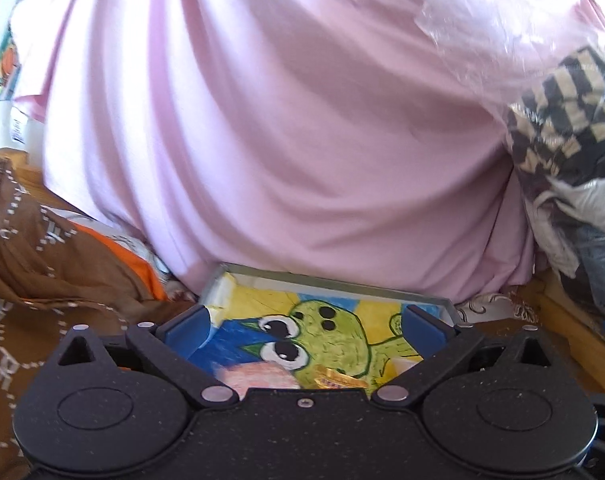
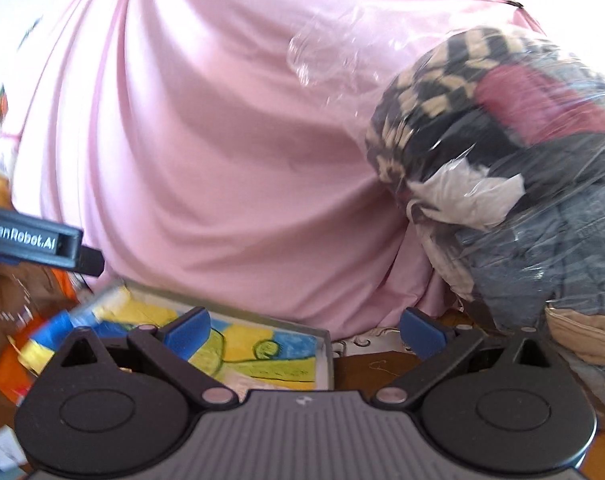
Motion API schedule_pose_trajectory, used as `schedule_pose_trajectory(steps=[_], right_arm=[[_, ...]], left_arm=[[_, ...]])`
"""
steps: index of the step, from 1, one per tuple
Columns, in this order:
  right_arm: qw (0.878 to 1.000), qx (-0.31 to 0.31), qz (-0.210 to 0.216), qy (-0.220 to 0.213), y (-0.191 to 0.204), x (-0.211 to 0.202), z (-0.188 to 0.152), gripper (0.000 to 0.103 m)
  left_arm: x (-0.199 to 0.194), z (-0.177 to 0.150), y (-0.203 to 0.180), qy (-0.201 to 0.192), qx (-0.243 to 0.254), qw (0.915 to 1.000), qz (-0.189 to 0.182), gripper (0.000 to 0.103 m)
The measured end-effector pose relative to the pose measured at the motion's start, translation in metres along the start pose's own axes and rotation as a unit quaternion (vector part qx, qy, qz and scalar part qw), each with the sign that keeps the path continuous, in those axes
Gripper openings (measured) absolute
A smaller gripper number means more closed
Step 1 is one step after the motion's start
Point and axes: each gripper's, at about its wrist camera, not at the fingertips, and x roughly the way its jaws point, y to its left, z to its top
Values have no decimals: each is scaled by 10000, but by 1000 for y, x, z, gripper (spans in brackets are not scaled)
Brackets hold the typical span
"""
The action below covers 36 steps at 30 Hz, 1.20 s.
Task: Organize snacks
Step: 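Lower both held packs into the grey tray and open both tools, then move both tools back over the remaining snacks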
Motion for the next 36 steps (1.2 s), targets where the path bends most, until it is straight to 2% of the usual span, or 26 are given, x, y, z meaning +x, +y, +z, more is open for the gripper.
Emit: schedule_pose_trajectory(steps=[5,15,22,26,36], right_arm=[[9995,247,207,-62,3,-27,8,103],[9971,22,746,-132,27,-73,6,103],[9955,-227,873,-293,39,-96,-1,103],[9942,-273,1023,-202,44,-105,-8,103],[9889,-456,1395,217,60,-118,-31,103]], left_arm=[[-31,6,15,-34,31,10000,81,102],[-85,-2,36,20,110,9999,56,102],[-100,-20,48,357,360,9987,-47,102],[-109,-31,62,566,432,9975,-35,102],[-125,-71,108,1116,552,9915,372,102]])
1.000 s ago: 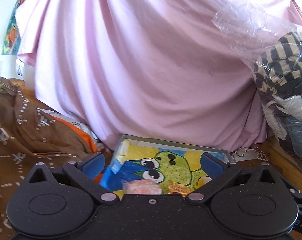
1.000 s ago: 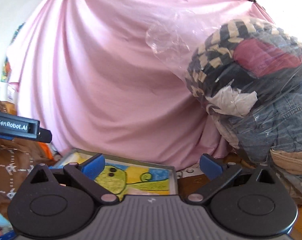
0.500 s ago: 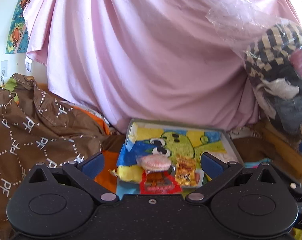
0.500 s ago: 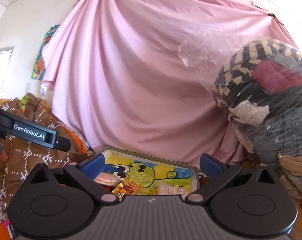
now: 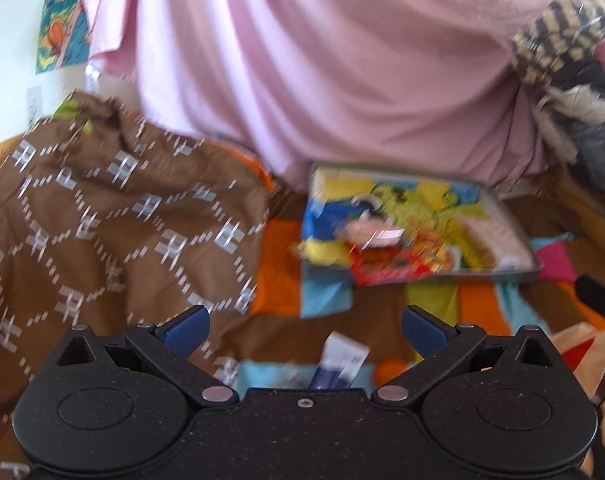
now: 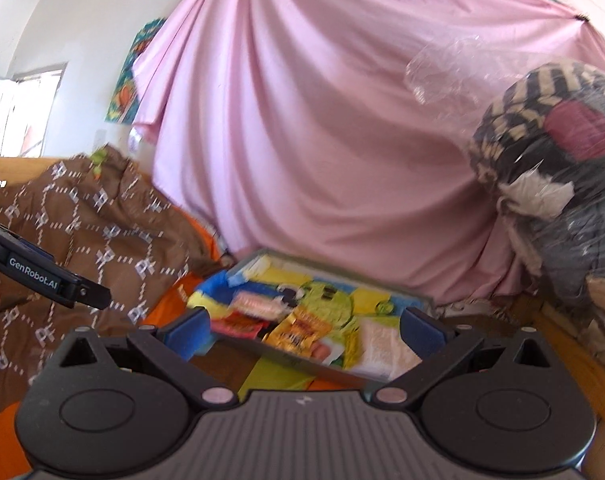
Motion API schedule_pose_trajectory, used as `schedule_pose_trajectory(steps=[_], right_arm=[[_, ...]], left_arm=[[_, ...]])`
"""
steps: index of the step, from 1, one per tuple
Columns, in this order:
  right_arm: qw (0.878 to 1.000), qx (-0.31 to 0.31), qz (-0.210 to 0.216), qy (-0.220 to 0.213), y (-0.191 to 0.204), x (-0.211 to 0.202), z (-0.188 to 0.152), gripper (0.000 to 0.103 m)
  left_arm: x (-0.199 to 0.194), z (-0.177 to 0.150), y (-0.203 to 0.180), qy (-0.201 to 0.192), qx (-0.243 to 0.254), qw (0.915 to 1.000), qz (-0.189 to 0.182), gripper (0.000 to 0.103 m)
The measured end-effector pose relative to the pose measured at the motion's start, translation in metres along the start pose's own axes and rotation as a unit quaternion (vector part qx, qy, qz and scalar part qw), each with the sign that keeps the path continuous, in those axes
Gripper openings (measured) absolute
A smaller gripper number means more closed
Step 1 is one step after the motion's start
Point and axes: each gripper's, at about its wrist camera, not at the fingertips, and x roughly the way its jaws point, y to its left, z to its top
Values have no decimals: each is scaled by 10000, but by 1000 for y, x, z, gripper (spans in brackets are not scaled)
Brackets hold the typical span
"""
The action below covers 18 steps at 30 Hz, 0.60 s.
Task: Organize snacks
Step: 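Move both tools back over the remaining snacks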
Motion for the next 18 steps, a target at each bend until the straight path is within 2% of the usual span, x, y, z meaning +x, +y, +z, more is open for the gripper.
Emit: schedule_pose_trajectory(steps=[4,12,18], right_arm=[[9995,-122,229,168,13,-4,-11,103],[9953,-369,715,548,40,-11,-30,103],[9874,-456,1018,1122,60,-11,-51,103]], left_arm=[[-1,-18,10,269,-26,9996,85,102],[-3,-48,12,734,175,9971,5,102],[-1,-66,12,1039,339,9939,-143,102]])
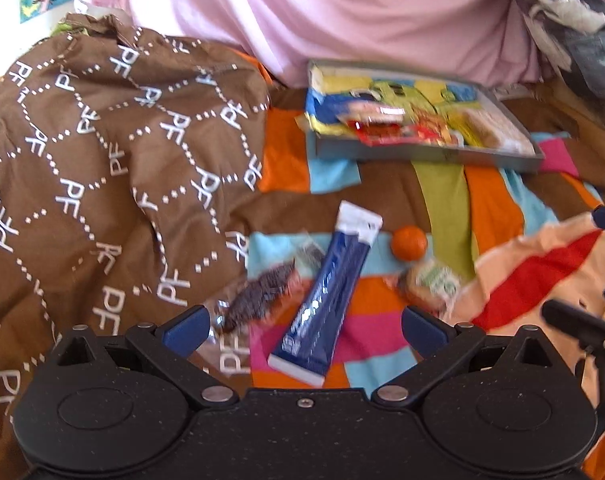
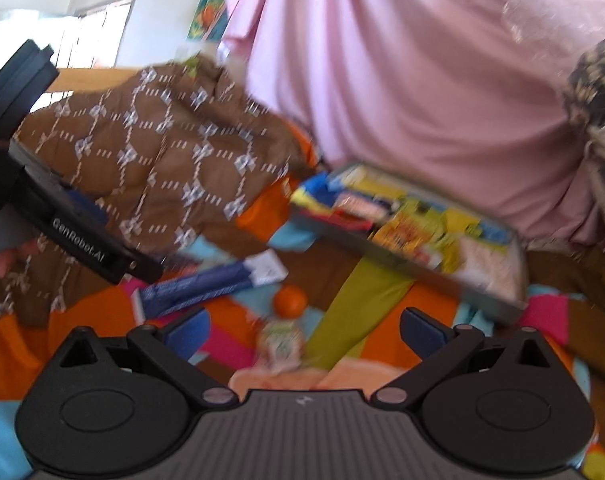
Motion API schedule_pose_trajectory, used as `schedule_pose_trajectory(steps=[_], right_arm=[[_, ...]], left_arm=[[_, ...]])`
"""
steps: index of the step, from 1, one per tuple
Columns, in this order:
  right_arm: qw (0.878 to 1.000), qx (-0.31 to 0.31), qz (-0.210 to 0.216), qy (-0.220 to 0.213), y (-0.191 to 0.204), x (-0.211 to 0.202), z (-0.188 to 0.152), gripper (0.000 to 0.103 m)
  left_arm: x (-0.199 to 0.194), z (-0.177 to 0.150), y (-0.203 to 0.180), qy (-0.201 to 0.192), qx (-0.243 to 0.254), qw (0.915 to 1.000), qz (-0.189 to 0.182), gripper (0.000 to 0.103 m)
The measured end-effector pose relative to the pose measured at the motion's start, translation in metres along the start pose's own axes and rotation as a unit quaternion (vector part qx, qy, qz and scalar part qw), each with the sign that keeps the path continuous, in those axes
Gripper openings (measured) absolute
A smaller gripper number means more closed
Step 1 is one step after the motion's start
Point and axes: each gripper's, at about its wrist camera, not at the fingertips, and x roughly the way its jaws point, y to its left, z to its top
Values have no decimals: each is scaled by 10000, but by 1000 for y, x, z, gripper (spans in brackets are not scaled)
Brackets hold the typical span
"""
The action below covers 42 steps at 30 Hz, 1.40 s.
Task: Organize snacks
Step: 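Move both tools back over the remaining snacks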
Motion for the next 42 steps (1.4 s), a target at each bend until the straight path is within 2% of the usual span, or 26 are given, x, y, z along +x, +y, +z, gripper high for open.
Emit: schedule_pose_trajectory(steps=[9,15,18,31,39,42], right_arm=[[9985,83,183,511,7,7,-12,103],[9929,326,256,1115,8,22,-24,103],[9910,366,269,1260,9,28,-28,103],[9885,376,235,1447,6,54,-41,103],[9920,216,102,1243,0,72,-44,103],[9936,-78,106,1118,1,82,-47,103]], left_arm=[[9,-21,3,370,65,9993,32,102],[17,-25,5,566,21,9984,47,102],[21,-26,5,643,-6,9979,58,102],[45,-26,5,665,17,9977,131,102],[58,-21,2,531,118,9985,103,102],[64,-18,0,521,180,9984,80,102]])
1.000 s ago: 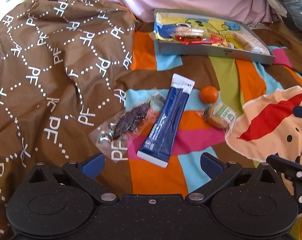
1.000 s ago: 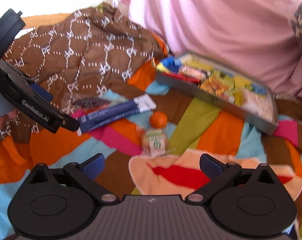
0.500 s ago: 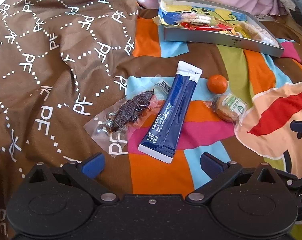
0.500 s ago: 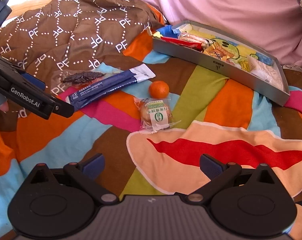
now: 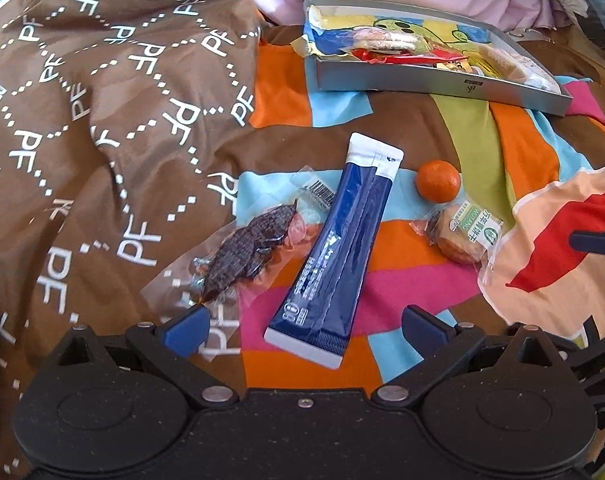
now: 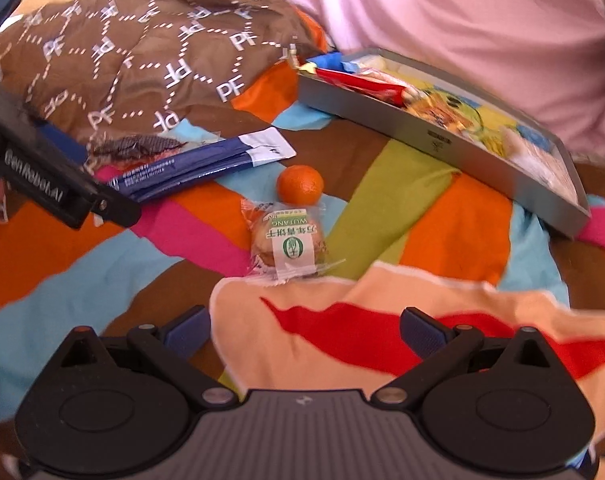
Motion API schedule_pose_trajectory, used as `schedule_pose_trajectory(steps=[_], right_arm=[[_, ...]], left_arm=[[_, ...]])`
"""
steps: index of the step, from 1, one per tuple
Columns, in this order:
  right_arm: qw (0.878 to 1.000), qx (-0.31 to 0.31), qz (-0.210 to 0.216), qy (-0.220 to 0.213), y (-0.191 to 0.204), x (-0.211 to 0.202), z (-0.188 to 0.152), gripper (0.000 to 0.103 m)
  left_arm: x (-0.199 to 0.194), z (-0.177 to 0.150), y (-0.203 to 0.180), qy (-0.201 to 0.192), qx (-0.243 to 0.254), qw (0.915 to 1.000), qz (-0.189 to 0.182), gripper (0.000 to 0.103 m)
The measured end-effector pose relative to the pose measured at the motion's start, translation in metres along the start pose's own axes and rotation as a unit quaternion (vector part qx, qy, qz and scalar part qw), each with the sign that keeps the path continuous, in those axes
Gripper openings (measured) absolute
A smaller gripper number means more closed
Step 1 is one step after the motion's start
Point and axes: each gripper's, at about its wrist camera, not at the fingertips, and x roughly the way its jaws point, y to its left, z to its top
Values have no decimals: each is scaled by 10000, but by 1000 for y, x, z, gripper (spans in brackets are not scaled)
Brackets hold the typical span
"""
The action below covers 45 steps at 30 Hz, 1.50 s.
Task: Organize snacks
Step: 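Move both tools back over the remaining snacks, then grasp the blue stick pack with the left tool while the right tool grasps the WUTANG cake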
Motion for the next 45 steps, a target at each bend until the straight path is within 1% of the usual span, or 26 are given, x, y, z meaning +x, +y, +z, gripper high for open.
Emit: schedule_pose_trajectory(steps=[2,8,12,15,18,19,23,24,26,27,29,30,31,32,33,34,35,39,45], right_arm=[[9998,-180,15,-100,0,6,-1,103],[9995,-187,26,-258,-2,15,6,103],[9989,-223,-31,-420,-4,23,14,103],[9993,-184,16,-334,-6,34,20,103],[9996,-165,-9,-249,-5,45,20,103],[9995,-156,-49,-256,-4,47,20,103],[9993,-242,-89,-276,-2,52,24,102],[9992,-266,-77,-290,-1,52,24,100],[9989,-327,-30,-337,1,52,24,97],[9987,-351,-6,-359,2,51,24,93],[9984,-408,59,-398,4,49,24,87],[9982,-440,63,-412,6,48,24,84],[9980,-465,71,-418,8,47,24,82],[9979,-478,96,-418,9,46,24,78],[9980,-476,124,-406,10,46,25,74],[9980,-464,156,-388,10,45,25,71],[9982,-439,207,-355,11,45,26,66],[9983,-434,287,-271,13,44,27,57],[9980,-533,295,-176,16,36,23,54]], left_arm=[[4,5,-1,-36,50,10000,-25,102],[16,15,-3,-73,-50,10000,42,102],[23,18,-8,-117,124,9998,98,102],[27,21,-13,-131,288,9994,140,101],[30,22,-15,-130,334,9993,129,98],[30,22,-16,-141,350,9993,63,95],[32,22,-21,-132,549,9984,-95,92],[33,21,-22,-120,576,9982,-108,92],[33,21,-22,-142,594,9981,-118,86],[33,21,-21,-155,600,9980,-126,84],[32,21,-18,-162,594,9980,-144,76],[32,21,-17,-159,580,9981,-152,74],[31,21,-15,-157,564,9982,-151,69],[31,21,-14,-149,556,9982,-152,63],[31,20,-13,-126,553,9982,-171,59],[30,20,-13,-96,557,9982,-217,52],[29,18,-13,-81,588,9979,-273,49],[26,15,-20,-77,828,9960,-330,45],[19,8,-27,5,1052,9935,-438,40]])
